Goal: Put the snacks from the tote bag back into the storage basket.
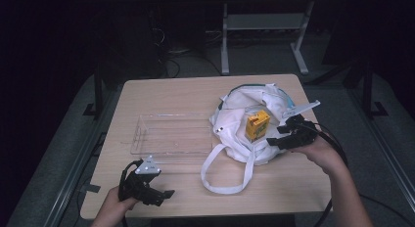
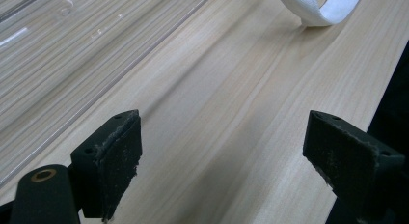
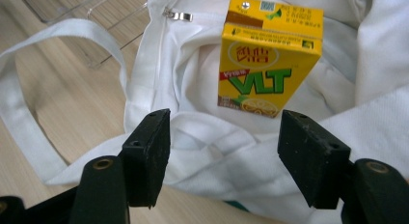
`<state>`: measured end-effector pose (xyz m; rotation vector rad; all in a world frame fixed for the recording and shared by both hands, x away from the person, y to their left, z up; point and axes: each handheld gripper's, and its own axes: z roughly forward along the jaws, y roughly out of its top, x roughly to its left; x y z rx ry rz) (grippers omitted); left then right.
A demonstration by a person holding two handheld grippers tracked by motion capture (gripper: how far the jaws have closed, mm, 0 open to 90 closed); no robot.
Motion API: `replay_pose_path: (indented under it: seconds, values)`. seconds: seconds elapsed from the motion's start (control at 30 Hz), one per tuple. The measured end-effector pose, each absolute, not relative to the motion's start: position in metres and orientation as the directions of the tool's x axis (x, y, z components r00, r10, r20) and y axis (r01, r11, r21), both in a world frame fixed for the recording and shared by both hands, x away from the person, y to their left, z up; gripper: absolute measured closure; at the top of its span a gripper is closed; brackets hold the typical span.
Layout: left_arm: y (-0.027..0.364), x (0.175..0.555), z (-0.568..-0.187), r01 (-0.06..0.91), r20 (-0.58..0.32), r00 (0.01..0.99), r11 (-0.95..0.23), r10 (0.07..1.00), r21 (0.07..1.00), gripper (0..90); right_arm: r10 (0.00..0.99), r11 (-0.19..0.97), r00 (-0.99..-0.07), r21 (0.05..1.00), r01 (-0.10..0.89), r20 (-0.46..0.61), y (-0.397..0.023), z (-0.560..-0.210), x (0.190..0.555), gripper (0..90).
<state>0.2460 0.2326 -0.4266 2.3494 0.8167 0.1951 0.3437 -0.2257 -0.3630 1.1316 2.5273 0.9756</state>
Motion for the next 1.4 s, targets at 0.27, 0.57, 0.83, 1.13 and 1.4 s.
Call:
replay_pose_path:
  seconds: [0.27, 0.57, 0.83, 1.13, 1.4]
  values:
    - [0.233, 0.246, -0.427, 0.506, -0.065, 0.797, -0.605, 0.6, 0.615, 13.3, 0.724, 0.494, -0.686, 0.637, 0.591, 0.075, -0.218, -0.363, 0.357, 37.2]
    - [0.232, 0.246, -0.427, 0.507, -0.067, 0.796, -0.602, 0.601, 0.616, 13.3, 0.723, 0.497, -0.687, 0.634, 0.592, 0.076, -0.212, -0.367, 0.367, 52.2]
    - [0.233, 0.245, -0.427, 0.505, -0.064, 0.798, -0.606, 0.6, 0.615, 13.3, 0.726, 0.501, -0.684, 0.628, 0.596, 0.07, -0.21, -0.375, 0.371, 76.8]
    - [0.234, 0.246, -0.427, 0.506, -0.062, 0.796, -0.606, 0.603, 0.614, 13.3, 0.703, 0.528, -0.706, 0.602, 0.599, 0.085, -0.206, -0.387, 0.376, 89.5]
    - [0.233, 0.245, -0.428, 0.511, -0.064, 0.793, -0.605, 0.605, 0.61, 13.3, 0.691, 0.552, -0.72, 0.597, 0.582, 0.063, -0.195, -0.396, 0.38, 89.5]
